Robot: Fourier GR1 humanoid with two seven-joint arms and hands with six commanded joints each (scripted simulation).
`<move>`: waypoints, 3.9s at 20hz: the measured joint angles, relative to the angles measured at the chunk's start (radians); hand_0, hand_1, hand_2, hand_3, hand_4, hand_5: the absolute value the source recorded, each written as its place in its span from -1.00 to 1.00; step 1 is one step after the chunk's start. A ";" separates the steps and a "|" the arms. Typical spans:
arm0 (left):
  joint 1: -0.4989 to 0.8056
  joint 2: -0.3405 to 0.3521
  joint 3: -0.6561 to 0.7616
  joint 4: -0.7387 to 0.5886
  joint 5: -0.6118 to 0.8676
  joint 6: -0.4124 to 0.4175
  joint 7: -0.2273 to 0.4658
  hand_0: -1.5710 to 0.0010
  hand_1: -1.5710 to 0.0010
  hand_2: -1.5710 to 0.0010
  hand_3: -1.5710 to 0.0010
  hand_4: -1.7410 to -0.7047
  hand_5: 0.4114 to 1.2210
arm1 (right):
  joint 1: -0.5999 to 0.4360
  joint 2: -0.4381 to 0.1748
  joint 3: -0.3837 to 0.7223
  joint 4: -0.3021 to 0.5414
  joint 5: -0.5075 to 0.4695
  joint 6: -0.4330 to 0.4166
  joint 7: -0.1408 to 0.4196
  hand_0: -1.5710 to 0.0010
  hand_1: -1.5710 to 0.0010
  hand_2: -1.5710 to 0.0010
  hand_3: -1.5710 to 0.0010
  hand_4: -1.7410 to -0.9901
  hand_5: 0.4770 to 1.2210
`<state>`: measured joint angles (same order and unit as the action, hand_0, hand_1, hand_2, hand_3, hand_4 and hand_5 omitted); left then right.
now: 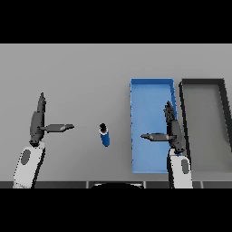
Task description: Pick up the blue pipe and place it into the blue bin.
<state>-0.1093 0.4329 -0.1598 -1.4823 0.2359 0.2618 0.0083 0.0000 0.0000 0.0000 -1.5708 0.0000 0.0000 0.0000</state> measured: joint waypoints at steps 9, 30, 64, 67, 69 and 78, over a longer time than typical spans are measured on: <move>0.051 0.115 -0.061 0.007 -0.038 -0.177 -0.117 1.00 1.00 1.00 1.00 0.51 -0.56 | 0.094 -0.154 0.038 -0.083 0.126 0.044 -0.154 1.00 1.00 1.00 1.00 0.45 -0.60; 0.090 0.072 -0.358 -0.145 -0.129 -0.435 -0.047 1.00 1.00 1.00 1.00 0.15 -0.90 | 0.121 -0.163 0.070 -0.142 0.157 0.054 -0.101 1.00 1.00 1.00 1.00 0.39 -0.60; -0.057 -0.308 -0.399 0.057 -0.210 -0.334 -0.208 -0.92 -0.93 -0.94 -0.94 -0.48 0.95 | 0.121 -0.169 0.050 -0.133 0.121 0.075 -0.104 1.00 1.00 1.00 1.00 0.36 -0.58; -0.074 -0.338 -0.401 0.006 -0.215 -0.339 -0.189 -0.96 -0.96 -0.97 -0.97 -0.47 0.97 | 0.113 -0.172 0.049 -0.133 0.137 0.063 -0.086 1.00 1.00 1.00 1.00 0.41 -0.56; -0.097 -0.346 -0.393 -0.039 -0.198 -0.357 -0.158 -0.97 -0.98 -0.98 -0.98 -0.47 0.98 | 0.119 -0.175 0.054 -0.136 0.151 0.061 -0.095 1.00 1.00 1.00 1.00 0.46 -0.56; -0.133 -0.380 -0.393 -0.100 -0.230 -0.407 -0.054 -1.00 -1.00 -1.00 -1.00 -0.47 1.00 | 0.122 -0.193 0.037 -0.120 0.157 0.054 -0.129 1.00 1.00 1.00 1.00 0.60 -0.55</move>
<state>-0.2425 0.0532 -0.5530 -1.5821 0.0057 -0.1456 -0.0459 0.1218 -0.1932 0.0370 -1.6905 0.1573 0.0540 -0.1288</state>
